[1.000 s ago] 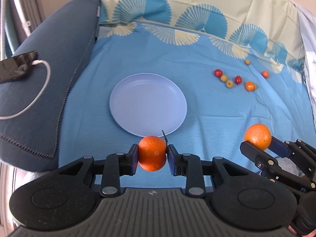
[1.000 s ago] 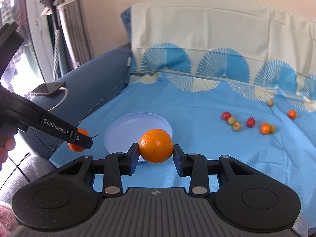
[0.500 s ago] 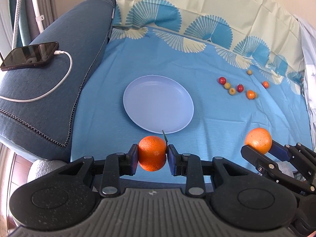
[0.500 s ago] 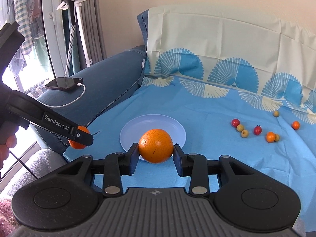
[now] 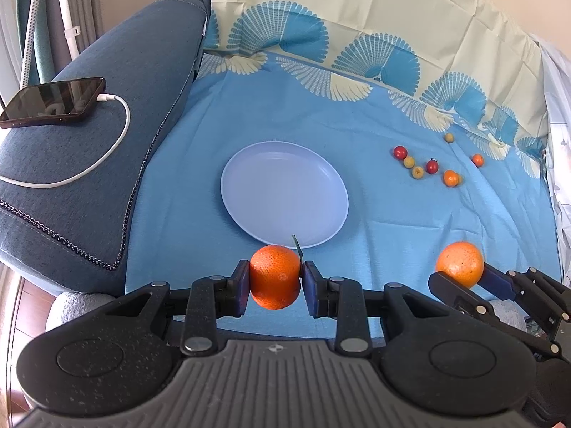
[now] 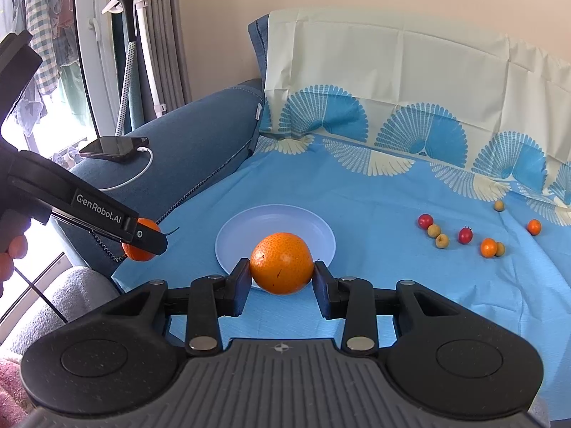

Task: Organize fruits
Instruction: 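Carry both oranges over the plate and open both tools to drop them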

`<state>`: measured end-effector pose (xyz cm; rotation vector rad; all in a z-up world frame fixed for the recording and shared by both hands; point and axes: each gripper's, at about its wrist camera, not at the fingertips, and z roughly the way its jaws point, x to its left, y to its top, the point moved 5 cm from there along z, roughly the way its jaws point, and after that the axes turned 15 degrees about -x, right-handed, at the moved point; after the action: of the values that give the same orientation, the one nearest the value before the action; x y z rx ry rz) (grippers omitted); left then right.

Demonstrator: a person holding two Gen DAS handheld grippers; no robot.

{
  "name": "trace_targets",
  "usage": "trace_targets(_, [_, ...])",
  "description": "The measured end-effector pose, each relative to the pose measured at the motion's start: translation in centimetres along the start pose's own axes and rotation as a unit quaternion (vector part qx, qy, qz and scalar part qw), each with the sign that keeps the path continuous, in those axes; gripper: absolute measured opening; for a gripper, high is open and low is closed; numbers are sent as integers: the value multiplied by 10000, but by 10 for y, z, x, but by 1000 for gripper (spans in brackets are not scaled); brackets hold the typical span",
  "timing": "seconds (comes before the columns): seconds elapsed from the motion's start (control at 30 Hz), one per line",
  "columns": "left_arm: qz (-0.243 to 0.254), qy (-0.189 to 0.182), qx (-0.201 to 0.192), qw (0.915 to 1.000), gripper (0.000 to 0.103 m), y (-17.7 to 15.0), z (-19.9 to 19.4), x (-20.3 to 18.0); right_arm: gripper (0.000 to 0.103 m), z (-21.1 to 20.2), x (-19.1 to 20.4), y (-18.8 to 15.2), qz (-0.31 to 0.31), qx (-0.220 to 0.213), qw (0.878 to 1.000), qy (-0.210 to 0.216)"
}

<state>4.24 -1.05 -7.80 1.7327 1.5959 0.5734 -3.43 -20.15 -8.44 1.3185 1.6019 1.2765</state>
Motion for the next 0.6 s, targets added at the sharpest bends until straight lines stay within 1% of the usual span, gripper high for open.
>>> trace_targets(0.33, [-27, -9, 31, 10000, 34, 10, 13, 0, 39, 15, -6, -1, 37, 105, 9999, 11])
trace_targets(0.6, [-65, -56, 100, 9999, 34, 23, 41, -3, 39, 45, -11, -1, 56, 203, 9998, 34])
